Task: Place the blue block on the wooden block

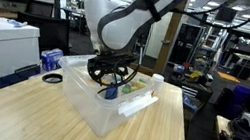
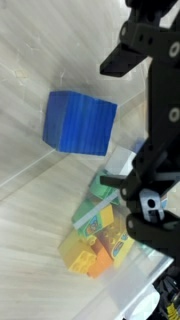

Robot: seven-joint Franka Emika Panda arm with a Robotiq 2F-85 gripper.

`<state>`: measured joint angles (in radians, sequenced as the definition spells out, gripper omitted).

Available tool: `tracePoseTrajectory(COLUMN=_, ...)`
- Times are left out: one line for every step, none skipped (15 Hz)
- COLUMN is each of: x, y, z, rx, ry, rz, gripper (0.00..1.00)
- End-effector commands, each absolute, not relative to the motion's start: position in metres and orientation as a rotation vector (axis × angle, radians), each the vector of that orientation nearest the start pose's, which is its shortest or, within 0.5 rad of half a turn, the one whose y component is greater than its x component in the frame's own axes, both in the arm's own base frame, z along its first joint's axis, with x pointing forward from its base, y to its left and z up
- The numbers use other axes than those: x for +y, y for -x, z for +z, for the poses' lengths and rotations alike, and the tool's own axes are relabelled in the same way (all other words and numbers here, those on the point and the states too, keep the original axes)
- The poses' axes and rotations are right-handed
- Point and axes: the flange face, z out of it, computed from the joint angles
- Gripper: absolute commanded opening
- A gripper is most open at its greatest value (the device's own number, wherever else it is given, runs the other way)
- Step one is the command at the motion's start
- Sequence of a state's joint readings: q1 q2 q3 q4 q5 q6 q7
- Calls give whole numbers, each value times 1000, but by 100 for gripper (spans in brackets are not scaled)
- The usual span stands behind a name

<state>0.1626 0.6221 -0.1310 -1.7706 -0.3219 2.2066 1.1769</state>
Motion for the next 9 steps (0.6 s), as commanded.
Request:
tracePoseTrajectory(x=17, y=-639, z=199, rx=1498, ry=3151, rz=-53, gripper=100)
tracePoseTrajectory(x=17, y=-638, z=196, rx=1467, ry=3151, rz=-53, gripper=100)
tracePoseTrajectory(x=19, y=-637, z=194, rx=1445, ry=3156, rz=-58, gripper=100)
tracePoseTrajectory(x=19, y=-635, z=190, rx=1422, ry=3153, rz=-63, gripper=100)
tracePoseTrajectory(x=20, y=-634, z=185, rx=1396, ry=3151, rz=-68, gripper=100)
tracePoseTrajectory(x=20, y=-632, z=181, rx=1380, ry=3152, rz=-80, gripper=100)
tracePoseTrajectory(x=19, y=-629, z=174, rx=1369, ry=3151, rz=-92, gripper=100)
tracePoseTrajectory(x=12, y=-620, z=160, rx=1370, ry=3141, rz=-53, gripper=100)
tracePoseTrajectory(x=10, y=-618, z=157, rx=1372, ry=3139, rz=-41, gripper=100)
